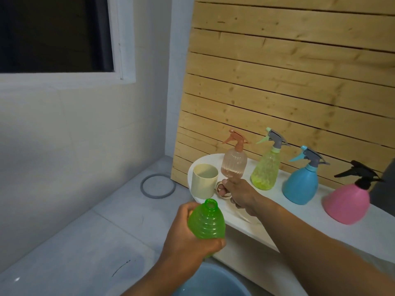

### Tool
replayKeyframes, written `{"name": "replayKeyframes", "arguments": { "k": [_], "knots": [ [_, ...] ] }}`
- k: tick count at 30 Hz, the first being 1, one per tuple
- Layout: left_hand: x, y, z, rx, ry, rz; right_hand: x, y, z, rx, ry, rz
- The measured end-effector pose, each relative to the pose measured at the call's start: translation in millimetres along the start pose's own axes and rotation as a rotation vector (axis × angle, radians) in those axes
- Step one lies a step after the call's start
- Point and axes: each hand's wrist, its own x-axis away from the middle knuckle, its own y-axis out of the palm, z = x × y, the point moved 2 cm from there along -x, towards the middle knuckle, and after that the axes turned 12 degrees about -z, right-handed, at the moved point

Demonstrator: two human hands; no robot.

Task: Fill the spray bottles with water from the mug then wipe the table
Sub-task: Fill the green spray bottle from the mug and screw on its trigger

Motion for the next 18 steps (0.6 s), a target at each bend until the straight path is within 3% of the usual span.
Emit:
{"name": "replayKeyframes", "arguments": {
  "k": [13, 18],
  "knots": [
    [-0.1, 1.6, 2.4, 0.010, 0.005, -0.019, -3.6, -4.3, 0.5, 0.037, 0.021, 0.025],
    [-0.4, 1.1, 2.9, -0.005, -0.006, -0.007, 14.1, -13.3, -11.1, 0.110, -0.078, 0.106]
  ]
}}
